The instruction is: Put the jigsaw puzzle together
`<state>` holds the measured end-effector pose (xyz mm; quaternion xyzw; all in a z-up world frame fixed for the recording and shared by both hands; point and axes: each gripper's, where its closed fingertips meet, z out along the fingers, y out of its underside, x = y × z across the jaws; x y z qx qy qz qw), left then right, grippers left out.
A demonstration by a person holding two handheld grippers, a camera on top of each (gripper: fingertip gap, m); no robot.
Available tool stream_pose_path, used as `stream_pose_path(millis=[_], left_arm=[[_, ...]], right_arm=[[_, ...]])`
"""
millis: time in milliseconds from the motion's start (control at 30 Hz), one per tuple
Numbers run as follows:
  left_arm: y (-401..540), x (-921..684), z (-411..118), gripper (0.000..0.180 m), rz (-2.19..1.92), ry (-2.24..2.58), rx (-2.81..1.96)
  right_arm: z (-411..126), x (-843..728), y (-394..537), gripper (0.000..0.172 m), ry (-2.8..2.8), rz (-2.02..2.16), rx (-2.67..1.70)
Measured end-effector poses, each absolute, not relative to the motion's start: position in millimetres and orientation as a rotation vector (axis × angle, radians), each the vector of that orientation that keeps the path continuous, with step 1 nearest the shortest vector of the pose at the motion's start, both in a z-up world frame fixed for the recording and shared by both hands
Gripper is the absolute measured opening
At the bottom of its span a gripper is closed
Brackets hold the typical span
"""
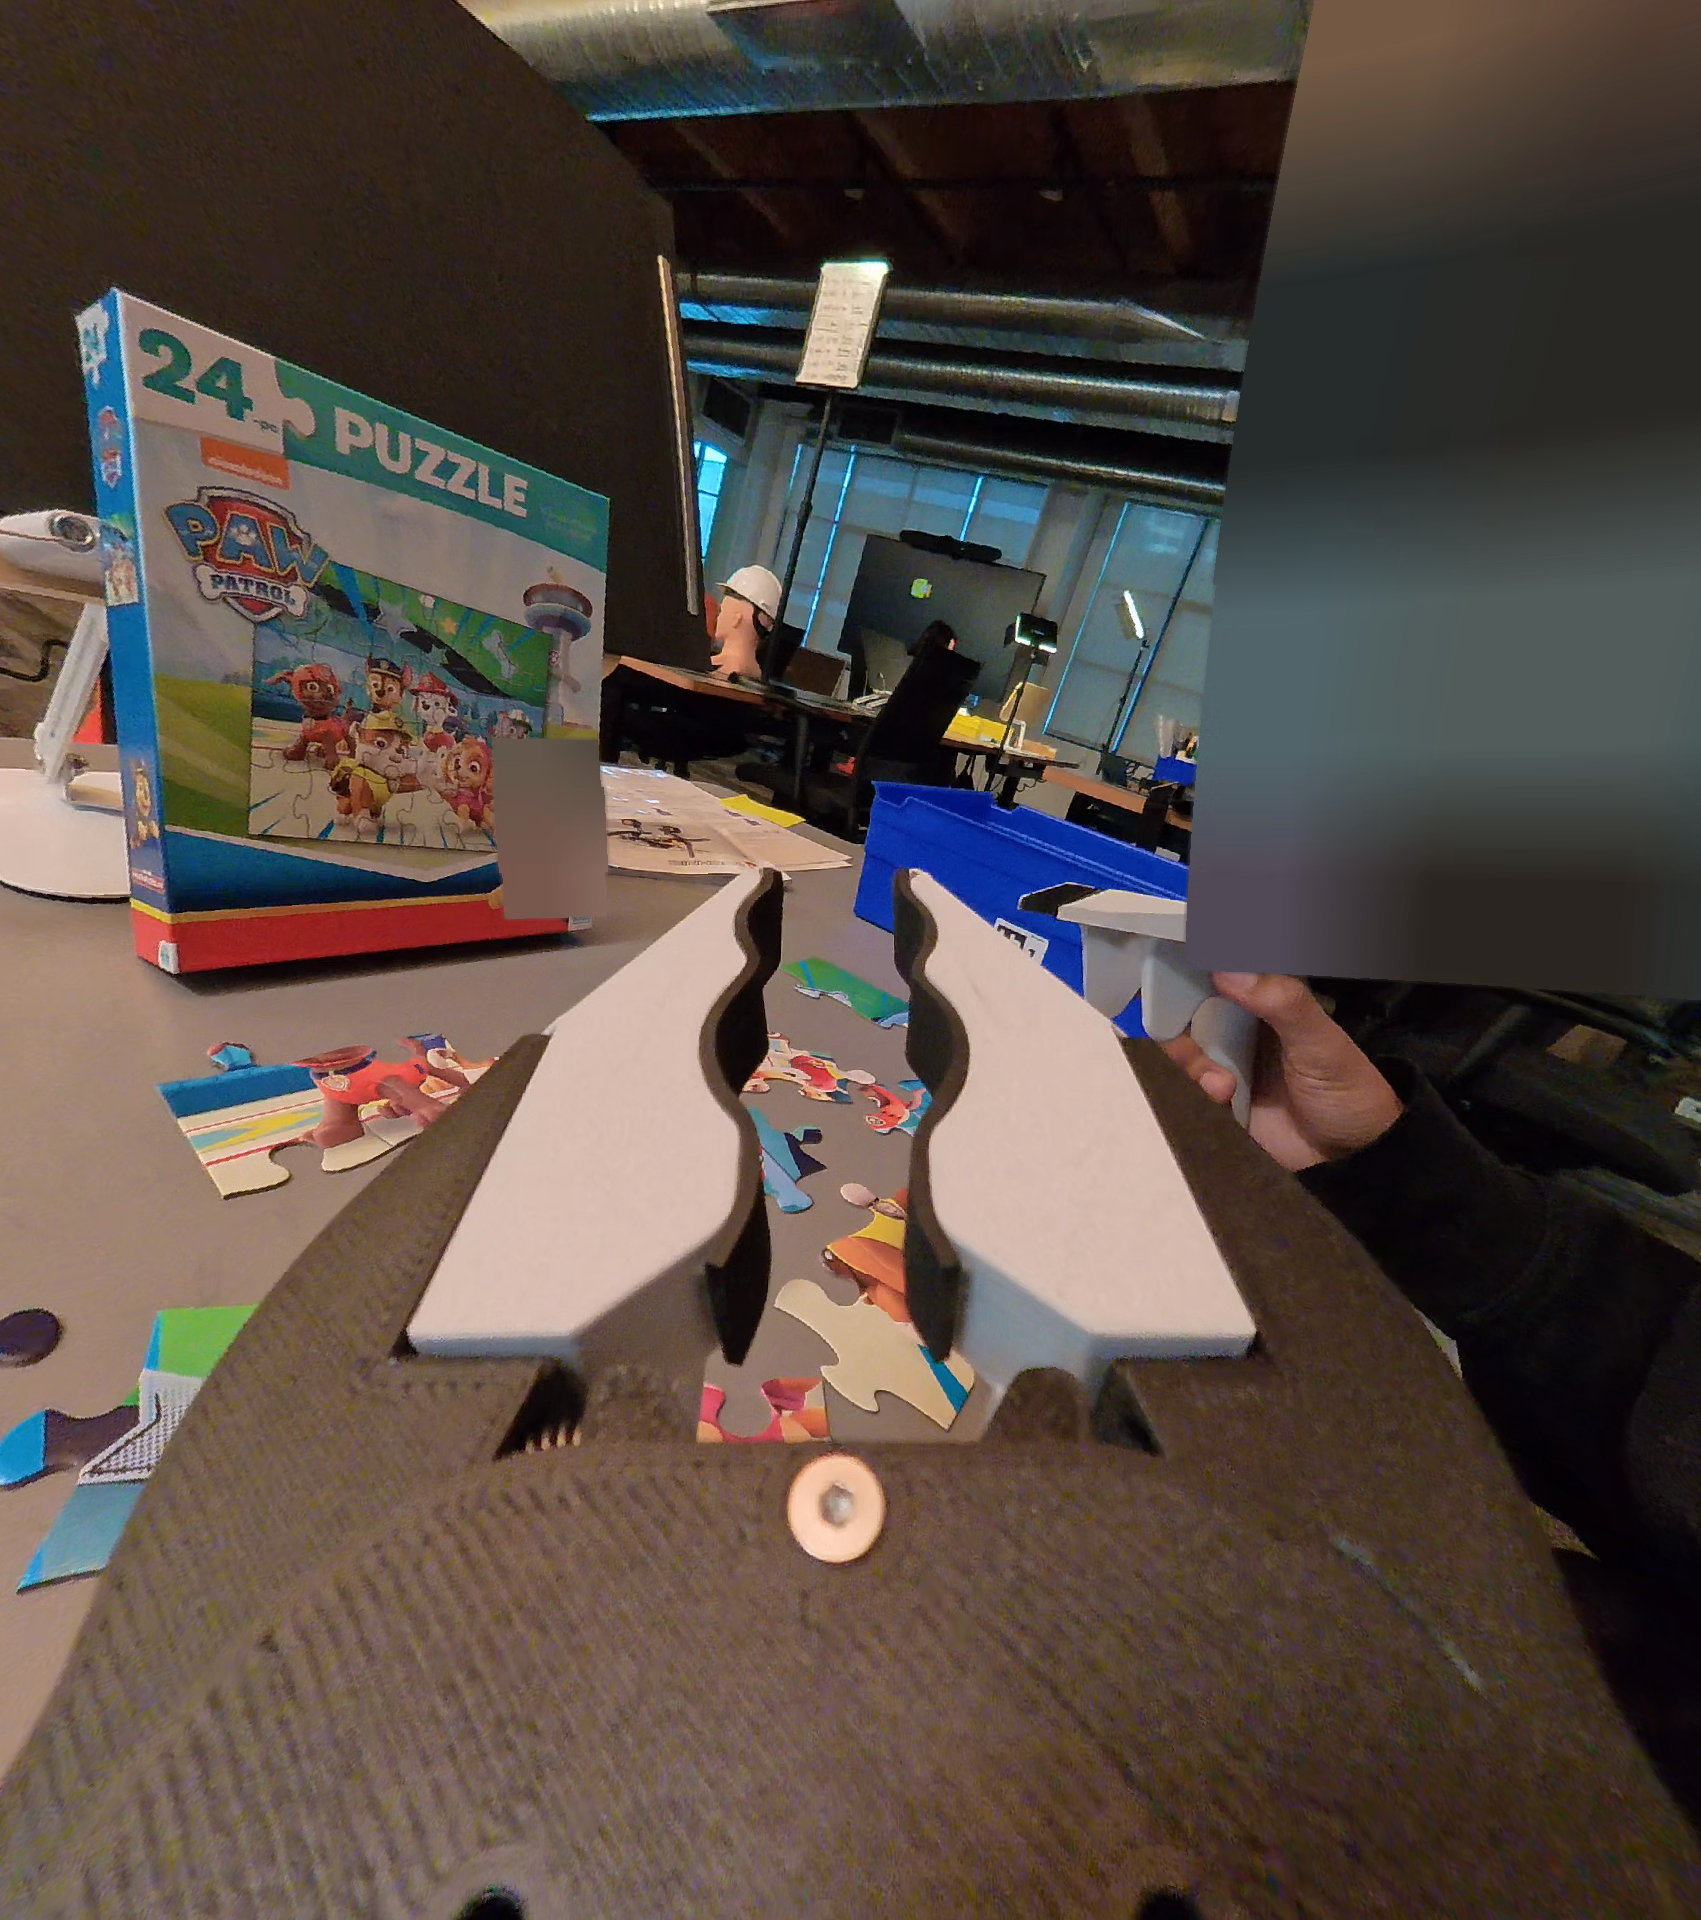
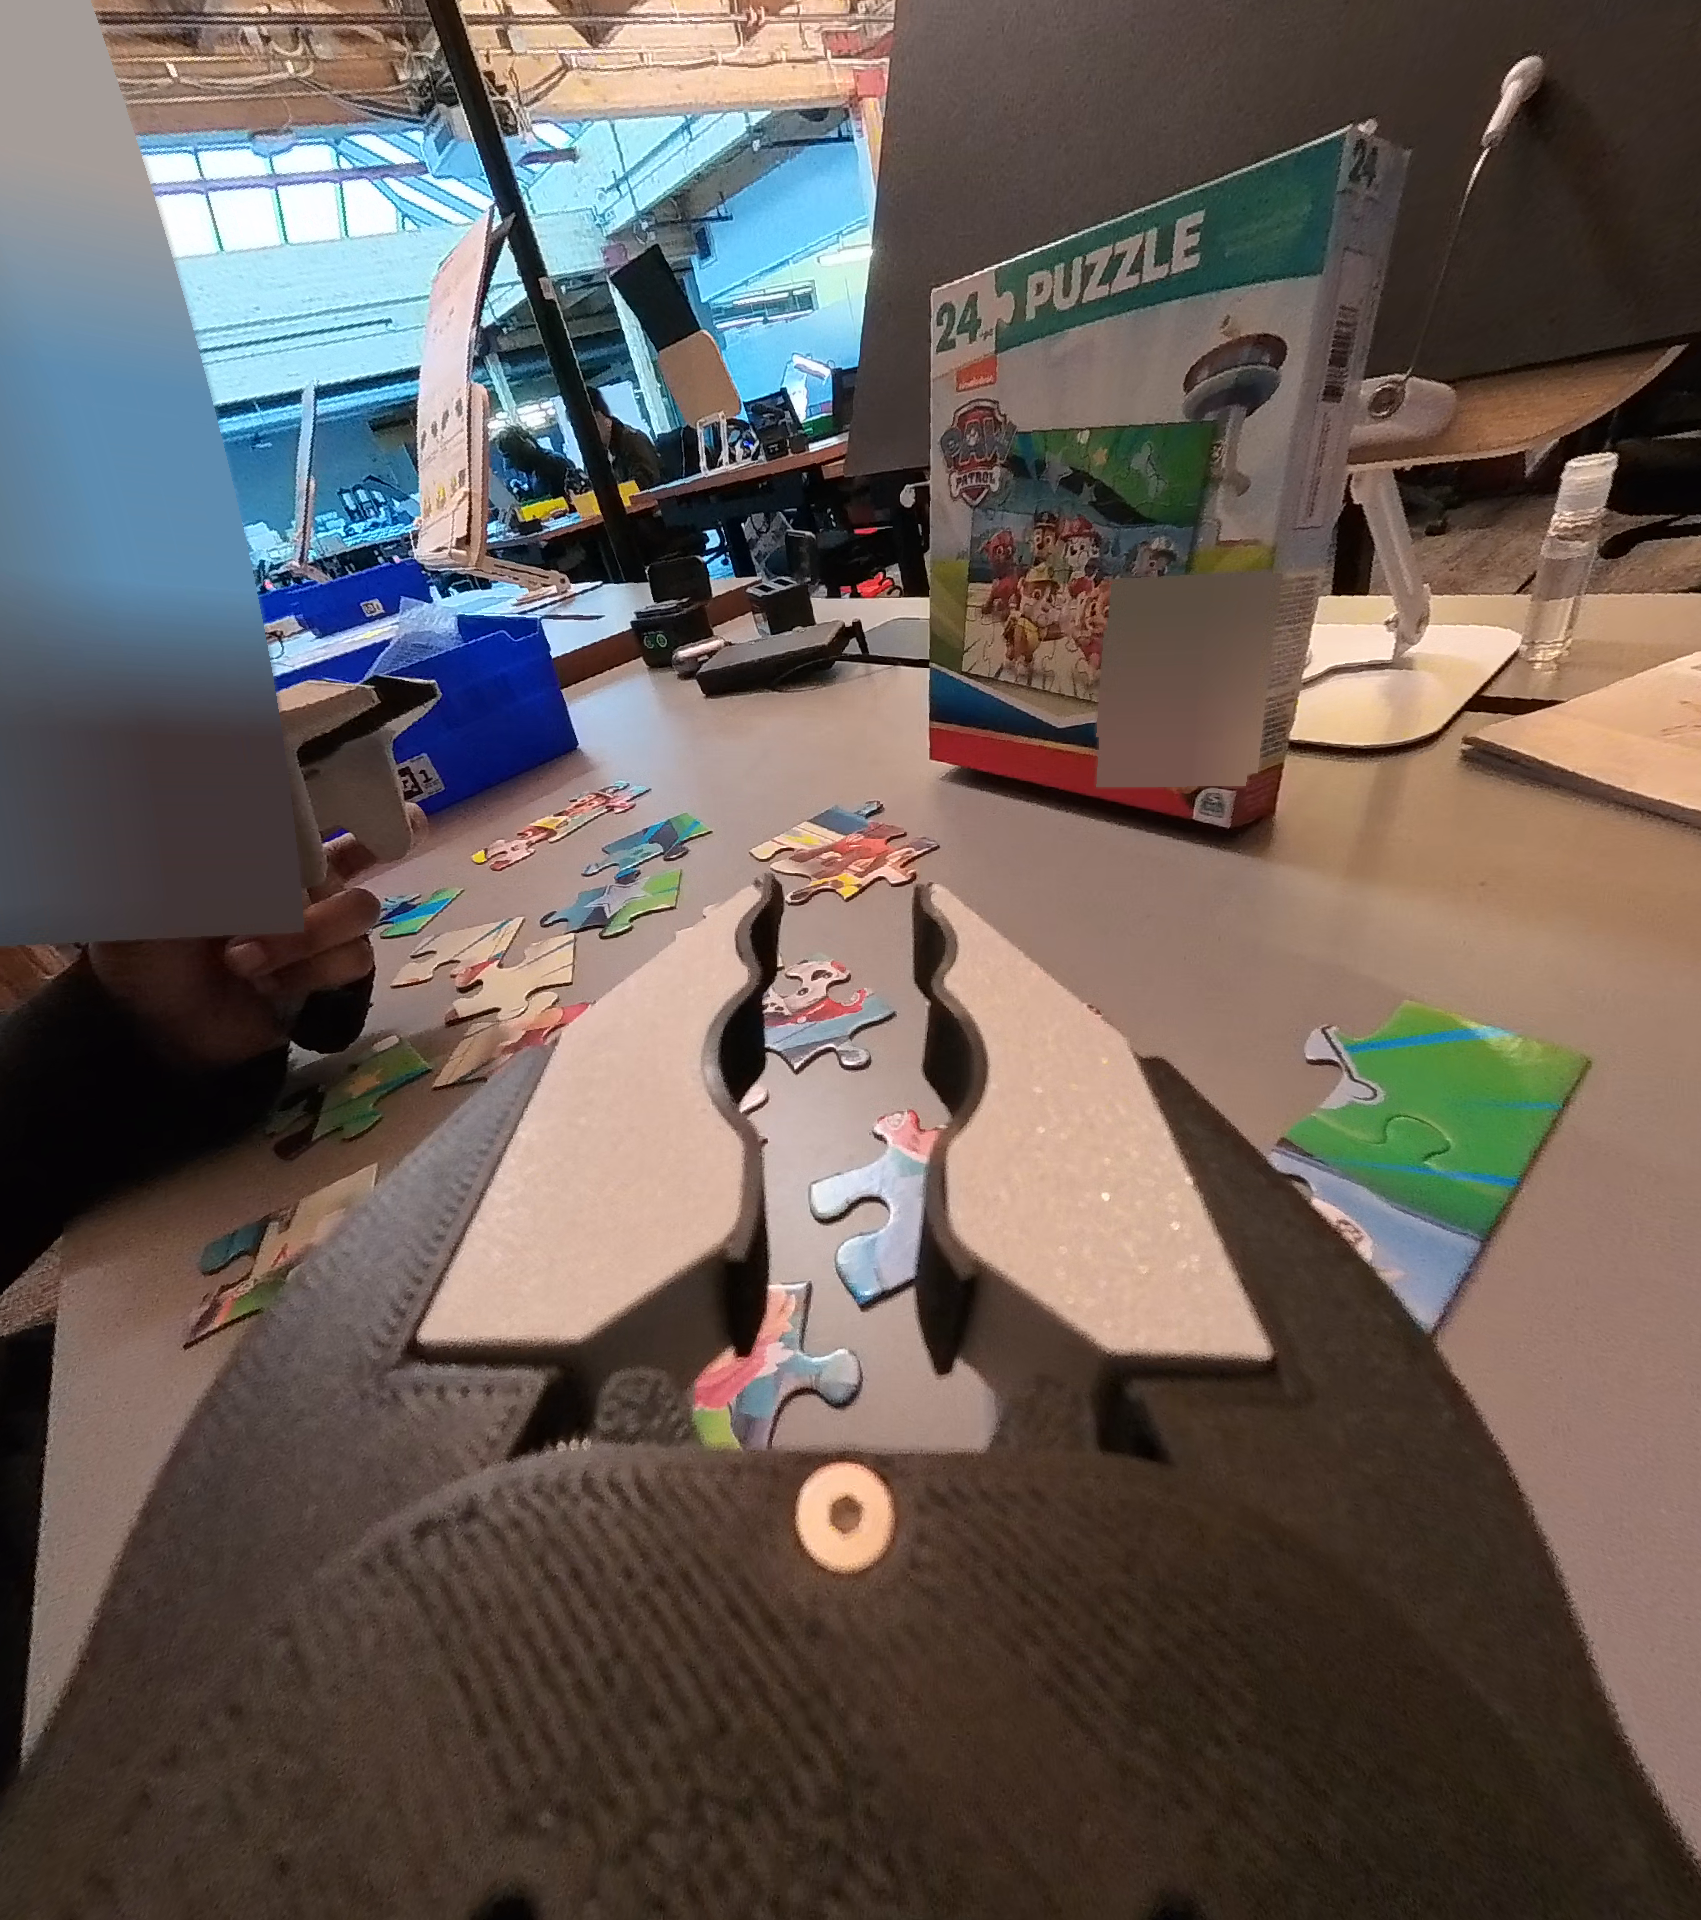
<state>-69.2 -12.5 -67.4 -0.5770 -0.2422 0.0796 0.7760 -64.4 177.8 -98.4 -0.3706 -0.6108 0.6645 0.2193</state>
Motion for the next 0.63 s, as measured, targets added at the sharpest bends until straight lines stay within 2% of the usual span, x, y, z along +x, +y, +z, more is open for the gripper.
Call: stream_pose_path(millis=[500,633], left_arm=[[-11,-69,-69,0.020,0.172,-0.523,-1.258],[-11,-70,-69,0.020,0.173,-0.524,-1.260]], right_arm=[[-89,-64,188,0.022,-1.610,1.809,-1.006],[-61,-57,213,0.032,-1.386,1.711,-0.921]])
